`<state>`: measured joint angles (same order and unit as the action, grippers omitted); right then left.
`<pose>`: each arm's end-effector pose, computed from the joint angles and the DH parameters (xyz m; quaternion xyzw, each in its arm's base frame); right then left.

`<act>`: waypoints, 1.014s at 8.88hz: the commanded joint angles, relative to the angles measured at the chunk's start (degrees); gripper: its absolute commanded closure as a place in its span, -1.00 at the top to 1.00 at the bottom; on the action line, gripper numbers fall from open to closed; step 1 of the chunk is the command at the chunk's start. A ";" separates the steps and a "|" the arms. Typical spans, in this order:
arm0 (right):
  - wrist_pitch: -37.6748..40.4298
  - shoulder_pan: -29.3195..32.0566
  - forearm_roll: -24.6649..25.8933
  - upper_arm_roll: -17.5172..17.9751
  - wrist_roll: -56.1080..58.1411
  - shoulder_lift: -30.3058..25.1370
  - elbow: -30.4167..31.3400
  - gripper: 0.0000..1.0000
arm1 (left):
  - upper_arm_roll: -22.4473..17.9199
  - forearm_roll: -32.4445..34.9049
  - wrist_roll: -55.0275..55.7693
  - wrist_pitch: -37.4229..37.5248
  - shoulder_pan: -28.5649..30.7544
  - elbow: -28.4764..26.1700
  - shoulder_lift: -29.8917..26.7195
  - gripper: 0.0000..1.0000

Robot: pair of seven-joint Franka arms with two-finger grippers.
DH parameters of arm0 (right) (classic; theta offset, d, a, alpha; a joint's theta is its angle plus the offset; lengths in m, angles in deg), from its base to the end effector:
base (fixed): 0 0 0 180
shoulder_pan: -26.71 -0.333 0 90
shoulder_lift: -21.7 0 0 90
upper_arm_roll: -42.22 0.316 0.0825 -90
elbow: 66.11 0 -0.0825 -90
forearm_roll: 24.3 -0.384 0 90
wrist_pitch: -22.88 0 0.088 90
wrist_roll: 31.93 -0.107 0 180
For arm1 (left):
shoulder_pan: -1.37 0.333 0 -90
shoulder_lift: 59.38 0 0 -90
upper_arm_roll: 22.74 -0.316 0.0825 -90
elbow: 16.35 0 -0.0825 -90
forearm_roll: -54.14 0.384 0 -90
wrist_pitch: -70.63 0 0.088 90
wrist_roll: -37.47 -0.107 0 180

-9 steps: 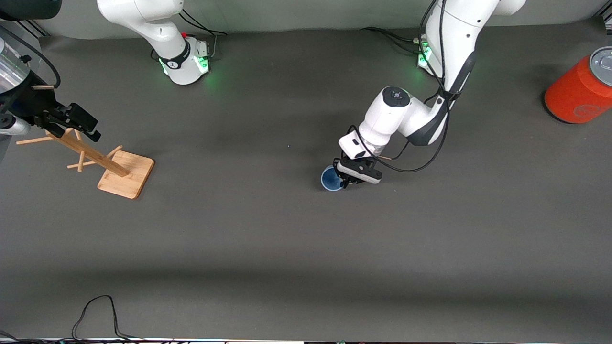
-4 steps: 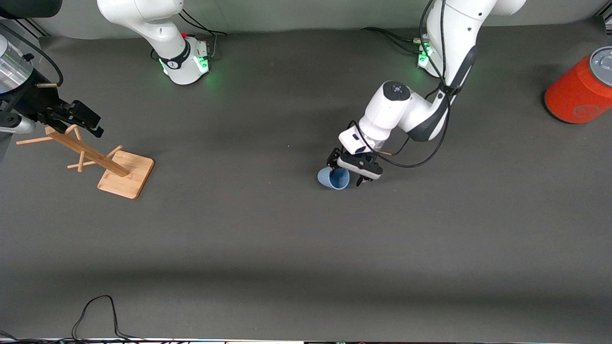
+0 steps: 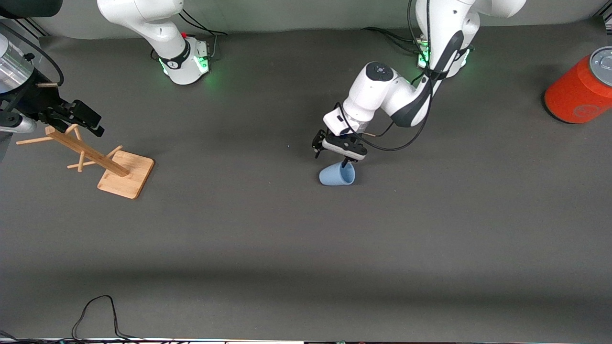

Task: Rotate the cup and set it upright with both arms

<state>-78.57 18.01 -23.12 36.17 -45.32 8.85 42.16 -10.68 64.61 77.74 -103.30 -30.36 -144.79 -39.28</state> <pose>0.4991 0.0162 0.6074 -0.9945 0.0913 -0.0513 0.0088 0.4120 -0.4111 0.2626 0.9689 -0.1020 0.1648 0.1537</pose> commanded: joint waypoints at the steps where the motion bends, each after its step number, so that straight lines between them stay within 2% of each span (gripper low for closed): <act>1: 0.29 -0.26 0.84 0.16 -1.64 -1.21 0.53 1.00 | -0.99 0.61 3.58 2.28 -1.49 -0.58 -2.08 1.00; 3: 0.29 -0.26 0.92 0.16 -1.64 -1.21 0.45 1.00 | -0.82 0.61 7.34 3.50 -2.01 1.08 -2.17 1.00; 5: 0.29 -0.26 0.84 0.16 -1.73 -1.21 0.36 1.00 | -0.82 0.52 9.29 9.99 -3.60 7.56 -0.95 1.00; 6: 0.29 -0.34 0.84 0.16 -1.73 -1.21 0.27 1.00 | -0.90 0.61 10.87 10.18 -4.30 10.20 0.89 1.00; 9: -0.06 -0.26 0.92 0.25 -1.73 -0.68 0.27 1.00 | -1.78 2.27 12.12 11.06 -3.52 11.02 1.70 1.00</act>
<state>-78.54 18.01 -23.11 36.21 -45.40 8.71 42.13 -11.11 64.95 88.84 -93.90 -34.02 -134.84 -37.69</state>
